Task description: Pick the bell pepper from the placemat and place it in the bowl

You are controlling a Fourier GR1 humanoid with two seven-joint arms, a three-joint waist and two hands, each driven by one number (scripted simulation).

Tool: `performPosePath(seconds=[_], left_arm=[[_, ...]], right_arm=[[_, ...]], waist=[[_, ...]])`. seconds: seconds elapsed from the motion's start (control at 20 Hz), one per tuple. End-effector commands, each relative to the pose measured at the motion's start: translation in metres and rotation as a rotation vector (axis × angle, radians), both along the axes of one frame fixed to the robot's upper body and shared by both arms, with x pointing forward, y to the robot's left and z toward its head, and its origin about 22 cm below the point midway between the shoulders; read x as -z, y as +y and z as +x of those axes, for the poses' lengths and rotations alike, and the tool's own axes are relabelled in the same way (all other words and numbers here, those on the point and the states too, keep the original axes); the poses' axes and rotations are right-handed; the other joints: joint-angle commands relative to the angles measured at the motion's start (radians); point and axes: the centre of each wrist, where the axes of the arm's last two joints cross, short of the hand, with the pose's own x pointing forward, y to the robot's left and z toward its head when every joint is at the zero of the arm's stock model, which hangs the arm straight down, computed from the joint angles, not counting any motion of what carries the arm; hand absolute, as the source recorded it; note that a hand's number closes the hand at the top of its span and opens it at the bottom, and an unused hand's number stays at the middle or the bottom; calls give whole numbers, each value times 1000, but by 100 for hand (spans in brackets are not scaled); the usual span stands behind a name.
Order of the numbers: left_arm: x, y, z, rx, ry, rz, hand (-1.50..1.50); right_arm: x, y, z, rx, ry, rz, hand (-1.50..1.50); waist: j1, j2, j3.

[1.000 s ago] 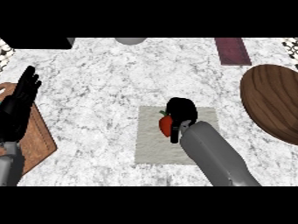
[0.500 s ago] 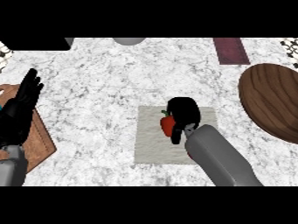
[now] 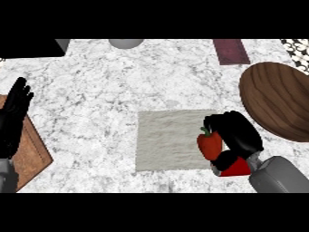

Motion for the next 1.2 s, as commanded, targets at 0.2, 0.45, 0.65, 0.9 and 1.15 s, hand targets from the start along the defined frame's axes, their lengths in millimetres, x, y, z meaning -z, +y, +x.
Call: performPosePath(seconds=[0.2,0.45,0.65,0.9,1.15], left_arm=[[2,7,-7,-18,18,-7,0],[-17,-11,15,10,-5,6,0],[3,10,7,37,-13,1,0],[-10,-18,9,53,-19,-7,0],[-1,-19,30,54,-1,-13,0]], right_arm=[[-119,-53,-27,90,-417,235,150],[-153,-95,-60,191,-403,288,150],[-159,-127,-62,268,-389,365,150],[-169,-169,-19,278,-346,449,150],[-118,-175,26,290,-318,471,150]], waist=[[-17,-3,1],[8,12,2],[31,17,2],[53,19,2],[58,24,2]])
